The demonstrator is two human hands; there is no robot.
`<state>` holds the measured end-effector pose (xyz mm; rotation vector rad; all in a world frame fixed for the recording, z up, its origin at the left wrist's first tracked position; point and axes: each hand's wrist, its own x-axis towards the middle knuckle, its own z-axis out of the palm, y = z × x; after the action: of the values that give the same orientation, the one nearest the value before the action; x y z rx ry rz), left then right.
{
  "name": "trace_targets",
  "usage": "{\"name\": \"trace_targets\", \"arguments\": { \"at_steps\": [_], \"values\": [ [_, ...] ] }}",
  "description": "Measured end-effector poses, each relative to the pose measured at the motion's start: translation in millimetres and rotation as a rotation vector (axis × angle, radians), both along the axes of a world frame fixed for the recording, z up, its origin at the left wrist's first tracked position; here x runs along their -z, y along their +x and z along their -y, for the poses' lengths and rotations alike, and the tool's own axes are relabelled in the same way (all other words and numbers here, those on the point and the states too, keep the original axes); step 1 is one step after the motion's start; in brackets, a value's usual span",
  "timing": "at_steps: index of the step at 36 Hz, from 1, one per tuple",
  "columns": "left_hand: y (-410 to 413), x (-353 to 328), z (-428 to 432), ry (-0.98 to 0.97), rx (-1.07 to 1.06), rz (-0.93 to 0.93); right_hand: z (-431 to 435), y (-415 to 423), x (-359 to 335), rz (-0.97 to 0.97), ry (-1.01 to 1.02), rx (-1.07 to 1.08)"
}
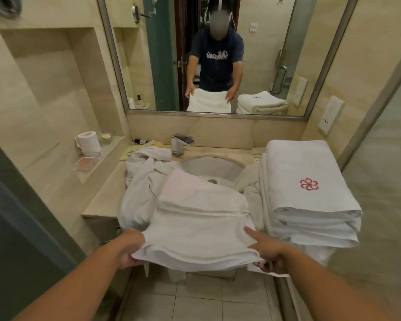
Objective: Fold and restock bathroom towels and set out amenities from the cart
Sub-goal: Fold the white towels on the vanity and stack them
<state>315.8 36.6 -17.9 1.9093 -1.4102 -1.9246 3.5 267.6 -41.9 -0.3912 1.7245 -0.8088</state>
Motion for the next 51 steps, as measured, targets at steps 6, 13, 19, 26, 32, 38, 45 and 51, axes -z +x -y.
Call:
{"name": "trace_targets", "arguments": {
  "at_steps": [6, 13, 19, 26, 32, 38, 45, 51],
  "values": [
    [-25.4, -38.2, 58.3, 0.176, -0.164, -0.438, 24.9, -33.4, -23.2, 0.516, -0.121, 0.339],
    [-81.6, -81.5, 113.1, 0.187, -0.311, -0.634, 82.7, -66.3, -51.0, 0.699, -0.314, 0.641],
    [-133.2, -93.9, 155.0, 0.176, -0.35, -0.732, 148.6, -93.6, -57.0, 0.809, -0.535, 1.043],
    [-191.7, -62.4, 195.8, 0.04, -0.215, -0.614, 213.3, -124.8, -34.9, 0.69, -0.486, 0.907],
    [-211.0, 2.1, 212.1, -0.344, 0.235, 0.02, 262.1, -143.7, 23.0, 0.51, -0.291, 0.828],
    [-203.9, 60.5, 211.4, -0.311, 0.298, 0.409, 281.3, -138.9, 53.1, 0.079, -0.276, 0.616],
    [-203.1, 42.1, 228.2, 0.09, 0.159, 0.135, 296.3, -102.5, 51.8, -0.709, -0.191, -0.409],
    [-206.9, 18.2, 235.2, 0.209, 0.103, -0.056, 300.7, -53.4, 14.5, -0.845, -0.34, -0.752]
  ]
}}
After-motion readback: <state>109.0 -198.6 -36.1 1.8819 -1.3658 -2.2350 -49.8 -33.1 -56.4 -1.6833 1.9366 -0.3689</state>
